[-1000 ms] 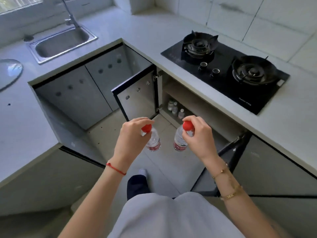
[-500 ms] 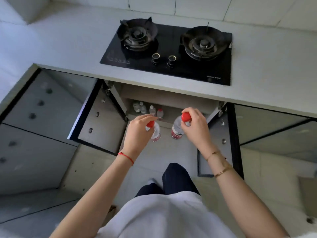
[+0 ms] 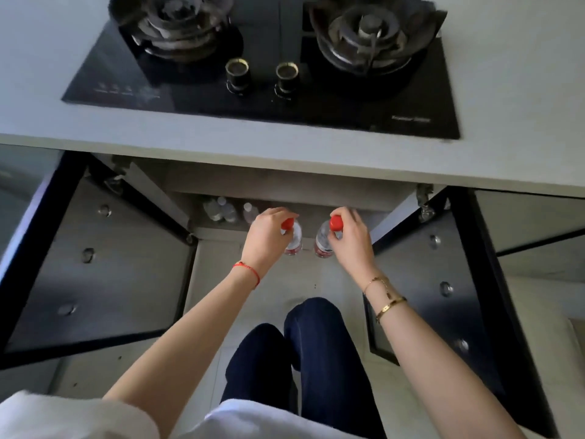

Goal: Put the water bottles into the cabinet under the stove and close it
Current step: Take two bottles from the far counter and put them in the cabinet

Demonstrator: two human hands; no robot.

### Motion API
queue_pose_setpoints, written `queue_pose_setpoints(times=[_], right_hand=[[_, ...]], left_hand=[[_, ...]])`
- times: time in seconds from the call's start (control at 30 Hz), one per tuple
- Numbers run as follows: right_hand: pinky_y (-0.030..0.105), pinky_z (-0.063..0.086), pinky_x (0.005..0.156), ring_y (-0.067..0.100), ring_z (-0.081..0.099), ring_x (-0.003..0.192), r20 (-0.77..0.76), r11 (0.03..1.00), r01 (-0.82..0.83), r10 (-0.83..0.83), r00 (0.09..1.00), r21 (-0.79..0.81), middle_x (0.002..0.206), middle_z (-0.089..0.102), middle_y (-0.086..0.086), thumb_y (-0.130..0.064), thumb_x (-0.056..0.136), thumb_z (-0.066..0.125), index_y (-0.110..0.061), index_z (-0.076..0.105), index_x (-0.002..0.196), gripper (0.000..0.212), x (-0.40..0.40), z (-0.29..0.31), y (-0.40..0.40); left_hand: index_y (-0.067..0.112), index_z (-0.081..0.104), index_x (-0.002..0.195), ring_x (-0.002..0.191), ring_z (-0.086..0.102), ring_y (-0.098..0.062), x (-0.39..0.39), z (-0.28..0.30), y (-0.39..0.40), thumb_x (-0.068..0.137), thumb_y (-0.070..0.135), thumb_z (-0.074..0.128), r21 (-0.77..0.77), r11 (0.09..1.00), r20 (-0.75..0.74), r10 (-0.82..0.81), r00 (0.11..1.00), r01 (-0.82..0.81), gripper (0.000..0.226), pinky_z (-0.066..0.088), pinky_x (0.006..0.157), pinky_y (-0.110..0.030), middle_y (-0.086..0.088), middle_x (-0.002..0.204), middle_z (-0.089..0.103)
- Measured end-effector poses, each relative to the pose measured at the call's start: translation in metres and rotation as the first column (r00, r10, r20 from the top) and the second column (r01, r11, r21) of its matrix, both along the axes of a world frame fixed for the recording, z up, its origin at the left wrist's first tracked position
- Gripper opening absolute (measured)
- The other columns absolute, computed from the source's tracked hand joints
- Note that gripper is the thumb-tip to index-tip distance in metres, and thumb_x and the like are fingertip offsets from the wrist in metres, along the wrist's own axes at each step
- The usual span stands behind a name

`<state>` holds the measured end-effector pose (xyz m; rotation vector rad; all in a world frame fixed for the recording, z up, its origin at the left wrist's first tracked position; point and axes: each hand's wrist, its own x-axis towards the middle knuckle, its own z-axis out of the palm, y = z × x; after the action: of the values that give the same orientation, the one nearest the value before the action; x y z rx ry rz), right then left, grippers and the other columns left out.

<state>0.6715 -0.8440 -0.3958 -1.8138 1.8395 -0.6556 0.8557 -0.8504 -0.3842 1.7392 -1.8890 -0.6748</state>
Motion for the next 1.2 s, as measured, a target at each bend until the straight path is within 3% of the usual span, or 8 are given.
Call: queue_pose_setpoints(times=[0.27, 0.47, 0.63, 0.73, 0.87, 1.2], right_hand=[[0.038, 0.054, 0.083, 0.031, 0.062, 0.098, -0.062, 1.000, -0.027, 0.027, 0.998, -0.001, 0.113, 0.059, 0.012, -0.011, 0.085, 0.067, -0.010, 0.055, 0.111, 0.029, -0.006, -0.184, -0.068], [0.030, 0.051, 0.080, 0.028, 0.063, 0.099, -0.054, 0.999, -0.028, 0.026, 0.998, -0.037, 0.114, 0.060, 0.012, -0.011, 0.086, 0.067, -0.009, 0.055, 0.113, 0.030, -0.008, -0.277, -0.100], [0.030, 0.050, 0.078, 0.029, 0.063, 0.098, -0.040, 0.998, -0.009, 0.007, 0.999, -0.055, 0.117, 0.059, 0.013, -0.009, 0.086, 0.066, -0.008, 0.056, 0.114, 0.030, -0.006, -0.313, -0.119], [0.037, 0.055, 0.074, 0.030, 0.064, 0.092, -0.056, 0.998, -0.010, 0.006, 0.998, -0.064, 0.115, 0.058, 0.012, -0.009, 0.087, 0.065, -0.011, 0.055, 0.113, 0.028, -0.004, -0.325, -0.127], [0.029, 0.047, 0.069, 0.030, 0.063, 0.090, -0.063, 0.998, 0.006, -0.010, 0.998, -0.063, 0.113, 0.059, 0.014, -0.006, 0.086, 0.064, -0.008, 0.057, 0.113, 0.028, -0.004, -0.332, -0.138], [0.042, 0.056, 0.078, 0.034, 0.063, 0.095, -0.091, 0.999, 0.032, -0.030, 0.995, 0.025, 0.115, 0.058, 0.015, -0.005, 0.087, 0.065, -0.009, 0.054, 0.113, 0.029, -0.003, -0.359, -0.148]], left_hand=[[0.013, 0.074, 0.109, 0.097, 0.068, -0.027, -0.012, -0.192, -0.084, 0.078, -0.001, 0.059, -0.014, 0.999, 0.047, -0.044, 0.998, 0.045, 0.037, 0.054, 0.086, -0.030, -0.010, 0.108, 0.073], [0.007, 0.075, 0.100, 0.092, 0.068, -0.033, -0.017, -0.286, -0.118, 0.074, 0.003, 0.061, -0.037, 0.997, 0.044, -0.065, 0.997, 0.066, 0.030, 0.054, 0.082, -0.034, -0.014, 0.099, 0.074], [0.013, 0.070, 0.116, 0.102, 0.068, -0.027, -0.017, -0.326, -0.139, 0.083, 0.001, 0.064, -0.012, 0.997, 0.066, -0.078, 0.995, 0.079, 0.035, 0.053, 0.092, -0.032, -0.012, 0.112, 0.072], [0.014, 0.072, 0.113, 0.100, 0.068, -0.027, -0.016, -0.340, -0.149, 0.081, 0.000, 0.063, -0.025, 0.993, 0.071, -0.109, 0.991, 0.111, 0.036, 0.054, 0.091, -0.033, -0.011, 0.111, 0.072], [0.014, 0.073, 0.111, 0.102, 0.068, -0.027, -0.018, -0.350, -0.159, 0.080, -0.002, 0.060, -0.020, 0.992, 0.074, -0.123, 0.990, 0.125, 0.037, 0.054, 0.092, -0.033, -0.010, 0.111, 0.073], [0.016, 0.073, 0.111, 0.103, 0.068, -0.027, -0.022, -0.375, -0.171, 0.082, -0.001, 0.057, 0.040, 0.992, 0.107, -0.120, 0.987, 0.116, 0.037, 0.055, 0.092, -0.036, -0.009, 0.110, 0.074]])
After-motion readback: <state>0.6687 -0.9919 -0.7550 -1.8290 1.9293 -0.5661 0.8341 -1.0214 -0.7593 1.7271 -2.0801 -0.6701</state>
